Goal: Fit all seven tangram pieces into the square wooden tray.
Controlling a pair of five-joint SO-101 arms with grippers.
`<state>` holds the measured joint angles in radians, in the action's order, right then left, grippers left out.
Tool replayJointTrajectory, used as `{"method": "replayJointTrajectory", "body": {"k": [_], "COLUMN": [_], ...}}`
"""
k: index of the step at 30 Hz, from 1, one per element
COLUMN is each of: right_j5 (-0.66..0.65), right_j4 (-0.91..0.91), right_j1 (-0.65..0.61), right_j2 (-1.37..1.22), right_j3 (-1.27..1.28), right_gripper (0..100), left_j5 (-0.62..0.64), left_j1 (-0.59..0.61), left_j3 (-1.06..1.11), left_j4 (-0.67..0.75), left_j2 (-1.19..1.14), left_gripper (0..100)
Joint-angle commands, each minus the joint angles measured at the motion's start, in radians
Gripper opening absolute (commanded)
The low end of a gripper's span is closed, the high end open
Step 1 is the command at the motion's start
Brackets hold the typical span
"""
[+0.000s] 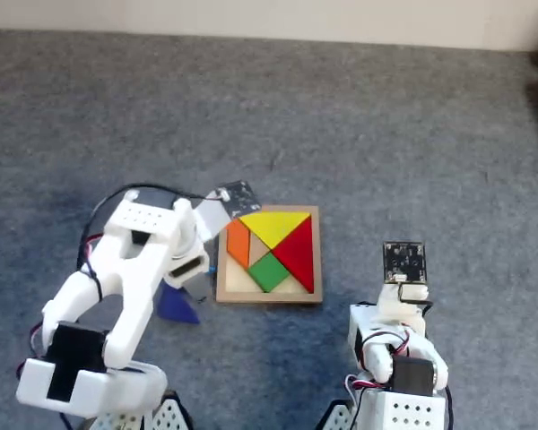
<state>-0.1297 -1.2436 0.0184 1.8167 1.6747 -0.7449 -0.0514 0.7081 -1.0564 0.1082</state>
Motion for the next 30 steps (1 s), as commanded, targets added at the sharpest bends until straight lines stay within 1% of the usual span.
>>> {"method": "replayJointTrajectory", "body": {"k": [1,5,8,12,14,18,23,27,30], "right_j5": [-0.011,-0.011,-0.011,-0.011,-0.011,-0.011,-0.011,-0.011,-0.011], "right_j4": [-0.007,-0.007,-0.007,-0.007,-0.007,-0.007,-0.007,-0.007,-0.007], "right_j1": [0.01,0.01,0.01,0.01,0.01,0.01,0.01,0.01,0.01], "right_j2": [0.018,0.018,0.018,0.018,0.018,0.018,0.018,0.018,0.018], "right_j3": [0.102,0.102,0.102,0.102,0.102,0.102,0.102,0.102,0.102], "right_gripper": [0.5,0.5,0.5,0.5,0.5,0.5,0.5,0.5,0.5], "left_j5": [0.005,0.008,0.006,0.006,0.008,0.003,0.006,0.009,0.049], "left_j1": [0.018,0.013,0.001,-0.031,-0.036,-0.041,-0.039,-0.038,-0.041], "left_j3": [0.022,0.024,0.024,0.005,-0.045,-0.104,-0.104,-0.102,-0.119], "left_j4": [0.077,0.114,0.11,0.11,0.107,0.048,0.044,0.041,0.002], "left_j2": [0.036,0.036,0.028,-0.044,-0.088,-0.142,-0.147,-0.147,-0.145], "left_gripper": [28,28,28,28,28,22,19,13,10]}}
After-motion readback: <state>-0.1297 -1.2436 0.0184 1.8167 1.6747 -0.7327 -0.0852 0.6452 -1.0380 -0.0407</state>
